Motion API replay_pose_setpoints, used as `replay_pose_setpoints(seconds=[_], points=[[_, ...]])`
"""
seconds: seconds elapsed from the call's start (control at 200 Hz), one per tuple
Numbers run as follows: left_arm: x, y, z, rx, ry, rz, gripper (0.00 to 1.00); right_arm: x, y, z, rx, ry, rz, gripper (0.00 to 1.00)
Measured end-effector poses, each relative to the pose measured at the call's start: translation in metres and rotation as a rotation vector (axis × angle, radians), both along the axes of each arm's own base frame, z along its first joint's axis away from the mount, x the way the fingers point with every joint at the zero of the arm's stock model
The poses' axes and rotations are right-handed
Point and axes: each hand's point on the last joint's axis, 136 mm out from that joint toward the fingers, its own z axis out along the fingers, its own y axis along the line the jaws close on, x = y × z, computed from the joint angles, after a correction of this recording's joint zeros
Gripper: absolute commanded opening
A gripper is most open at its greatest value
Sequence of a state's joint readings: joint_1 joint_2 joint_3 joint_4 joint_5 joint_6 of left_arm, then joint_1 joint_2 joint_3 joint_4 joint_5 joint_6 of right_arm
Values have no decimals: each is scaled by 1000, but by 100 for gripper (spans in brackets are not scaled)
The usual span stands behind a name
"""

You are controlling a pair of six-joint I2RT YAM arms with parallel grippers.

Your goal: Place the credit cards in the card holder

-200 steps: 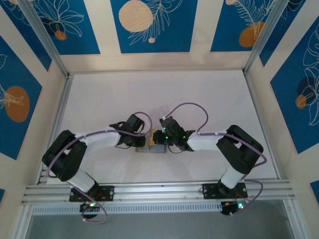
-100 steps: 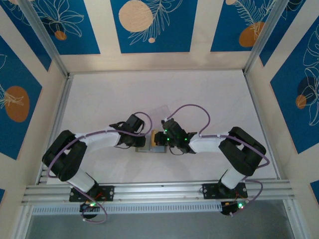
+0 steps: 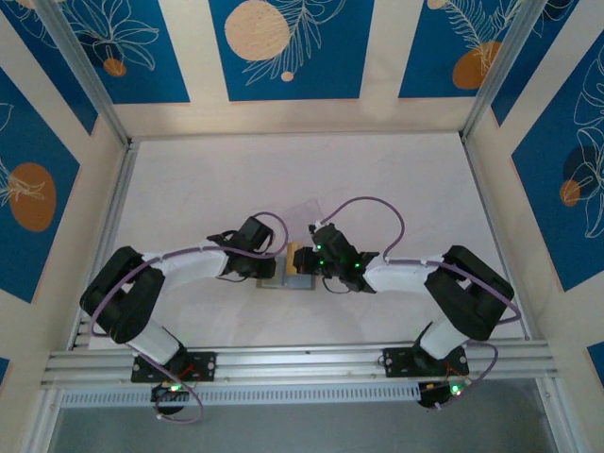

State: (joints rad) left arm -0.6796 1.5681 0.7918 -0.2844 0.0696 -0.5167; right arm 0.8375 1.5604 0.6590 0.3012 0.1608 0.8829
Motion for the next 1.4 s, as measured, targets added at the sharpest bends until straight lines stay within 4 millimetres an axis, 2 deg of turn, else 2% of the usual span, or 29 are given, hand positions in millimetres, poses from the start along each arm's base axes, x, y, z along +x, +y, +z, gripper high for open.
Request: replay_pose_setpoints(seconds=[0.15,0.525,1.055,1.401], points=[[0,0,0,0,0,0,14,1,1,-9,1,21,-3,0],[0,0,0,1,1,0,13,6,0,-8,55,37,-19,0],[0,-1,-1,0,5,-1,13,7,12,-17,127,88,-13,0],[0,-1,0,0,5,-1,13,-4,5,-30,155,137,-48,0]])
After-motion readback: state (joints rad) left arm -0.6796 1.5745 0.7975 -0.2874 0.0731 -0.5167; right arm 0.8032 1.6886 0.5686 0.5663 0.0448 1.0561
